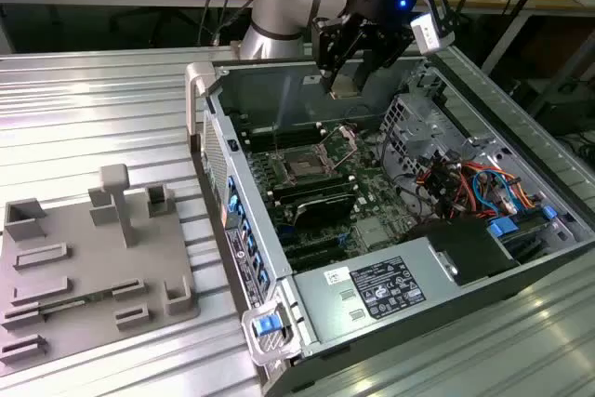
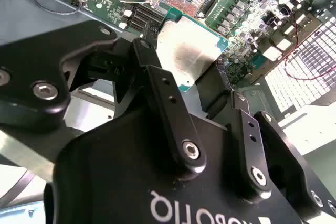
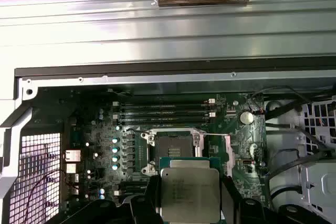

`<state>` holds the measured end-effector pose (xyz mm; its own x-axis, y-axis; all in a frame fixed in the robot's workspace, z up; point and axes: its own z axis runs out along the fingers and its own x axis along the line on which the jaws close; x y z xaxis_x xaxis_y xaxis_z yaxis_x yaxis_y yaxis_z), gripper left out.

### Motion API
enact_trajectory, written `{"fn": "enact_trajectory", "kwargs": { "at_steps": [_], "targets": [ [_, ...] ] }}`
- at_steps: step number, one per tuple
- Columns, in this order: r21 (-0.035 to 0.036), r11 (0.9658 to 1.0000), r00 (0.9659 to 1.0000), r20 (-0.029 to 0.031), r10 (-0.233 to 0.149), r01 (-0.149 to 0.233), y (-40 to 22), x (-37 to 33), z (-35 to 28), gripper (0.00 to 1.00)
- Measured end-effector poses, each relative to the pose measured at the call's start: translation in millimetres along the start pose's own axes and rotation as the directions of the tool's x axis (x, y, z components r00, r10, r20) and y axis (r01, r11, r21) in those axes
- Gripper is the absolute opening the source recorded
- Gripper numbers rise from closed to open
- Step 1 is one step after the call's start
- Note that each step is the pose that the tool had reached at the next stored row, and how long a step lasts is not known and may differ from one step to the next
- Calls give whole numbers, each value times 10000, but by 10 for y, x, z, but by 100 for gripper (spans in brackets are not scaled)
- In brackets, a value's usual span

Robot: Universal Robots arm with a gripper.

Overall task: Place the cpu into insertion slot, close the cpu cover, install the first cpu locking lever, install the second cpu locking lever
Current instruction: 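Place the cpu into insertion slot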

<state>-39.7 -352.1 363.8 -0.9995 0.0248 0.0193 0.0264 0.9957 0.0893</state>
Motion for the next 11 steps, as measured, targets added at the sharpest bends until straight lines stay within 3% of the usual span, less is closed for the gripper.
{"fn": "enact_trajectory", "kwargs": {
  "at_steps": [11],
  "targets": [
    [0,10000,10000,2,22,-22,0,0,0,55]
  ]
}}
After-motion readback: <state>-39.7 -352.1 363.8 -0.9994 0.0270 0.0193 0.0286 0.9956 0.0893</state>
